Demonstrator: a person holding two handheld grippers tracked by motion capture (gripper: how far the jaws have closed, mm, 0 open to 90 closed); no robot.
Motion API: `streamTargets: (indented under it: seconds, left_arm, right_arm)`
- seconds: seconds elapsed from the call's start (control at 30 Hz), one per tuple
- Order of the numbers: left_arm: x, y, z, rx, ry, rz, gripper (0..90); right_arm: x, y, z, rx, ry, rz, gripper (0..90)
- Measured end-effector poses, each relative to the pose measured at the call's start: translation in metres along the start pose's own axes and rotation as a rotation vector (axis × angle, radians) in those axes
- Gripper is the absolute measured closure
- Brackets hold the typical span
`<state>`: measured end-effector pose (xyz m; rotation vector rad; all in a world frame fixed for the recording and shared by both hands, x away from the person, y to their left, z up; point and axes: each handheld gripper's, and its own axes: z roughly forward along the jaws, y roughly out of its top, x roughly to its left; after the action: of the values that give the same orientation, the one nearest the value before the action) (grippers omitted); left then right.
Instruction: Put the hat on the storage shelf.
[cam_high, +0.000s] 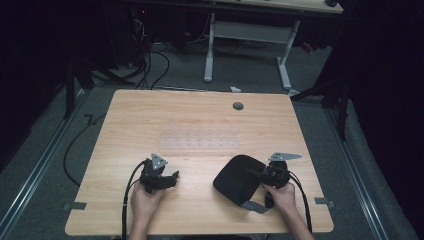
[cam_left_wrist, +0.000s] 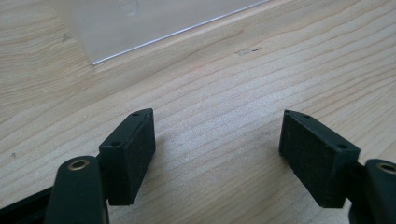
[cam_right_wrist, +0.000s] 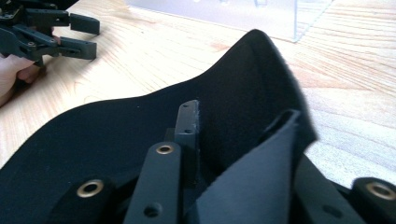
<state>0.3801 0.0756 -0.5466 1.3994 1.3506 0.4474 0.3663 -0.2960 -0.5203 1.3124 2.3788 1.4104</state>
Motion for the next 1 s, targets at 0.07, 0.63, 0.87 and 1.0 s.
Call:
streamTargets:
  seconds: [0.07,0.63,0.87,1.0]
  left_arm:
    - [0.000,0.000,0.000,0.000,0.000,0.000,27.3]
    - [-0.001,-0.001,0.001,0.010,-0.010,0.005,23.0]
    - [-0.002,-0.001,0.000,0.008,-0.008,0.004,23.8]
    - [-0.002,-0.001,-0.001,0.014,-0.012,0.009,24.4]
  right_arm:
    - [-0.001,0.001,-0.001,0.004,0.011,-0.007,76.2]
    - [0.014,0.003,-0.019,-0.021,0.037,-0.048,83.7]
    - [0.019,0.009,-0.026,-0.019,0.013,-0.043,83.9]
    - [0.024,0.014,-0.031,-0.027,0.007,-0.053,83.9]
